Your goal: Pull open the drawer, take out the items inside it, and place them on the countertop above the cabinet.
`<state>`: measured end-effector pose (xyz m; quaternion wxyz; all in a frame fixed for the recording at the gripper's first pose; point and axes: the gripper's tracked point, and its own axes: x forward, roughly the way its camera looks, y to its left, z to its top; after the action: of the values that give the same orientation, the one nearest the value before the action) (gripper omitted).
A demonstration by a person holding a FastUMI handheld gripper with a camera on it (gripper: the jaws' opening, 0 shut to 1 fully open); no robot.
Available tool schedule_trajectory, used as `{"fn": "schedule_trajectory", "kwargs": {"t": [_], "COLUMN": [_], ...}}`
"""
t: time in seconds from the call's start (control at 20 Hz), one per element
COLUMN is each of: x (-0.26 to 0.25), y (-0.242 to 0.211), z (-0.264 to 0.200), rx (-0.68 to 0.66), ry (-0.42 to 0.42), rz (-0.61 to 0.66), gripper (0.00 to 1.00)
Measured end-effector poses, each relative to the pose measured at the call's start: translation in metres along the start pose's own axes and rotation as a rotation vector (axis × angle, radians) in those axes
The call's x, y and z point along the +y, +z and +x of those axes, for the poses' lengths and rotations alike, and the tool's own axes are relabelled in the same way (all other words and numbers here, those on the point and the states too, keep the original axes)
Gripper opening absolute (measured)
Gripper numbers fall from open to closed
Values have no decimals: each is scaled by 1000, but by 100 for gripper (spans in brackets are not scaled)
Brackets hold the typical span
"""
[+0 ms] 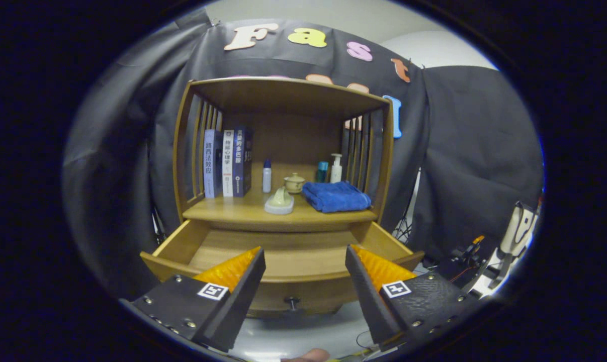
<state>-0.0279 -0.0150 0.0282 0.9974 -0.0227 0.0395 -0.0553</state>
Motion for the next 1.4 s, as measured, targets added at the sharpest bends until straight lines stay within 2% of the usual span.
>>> {"fn": "schedule_trajectory", "kwargs": {"t": [0.2, 0.4, 0.65, 0.85, 1.05, 1.4], "x": [1, 11, 39, 39, 37, 48], "y": [-48, -85, -123, -125, -119, -101], "z": [4, 31, 55, 56, 67, 110], "rx": [45, 89, 185, 159, 156, 117], "ry": [22, 55, 131, 132, 122, 134], "rz": [9, 32, -34, -20, -102, -86], "gripper": [96, 96, 96, 97, 96, 95]}}
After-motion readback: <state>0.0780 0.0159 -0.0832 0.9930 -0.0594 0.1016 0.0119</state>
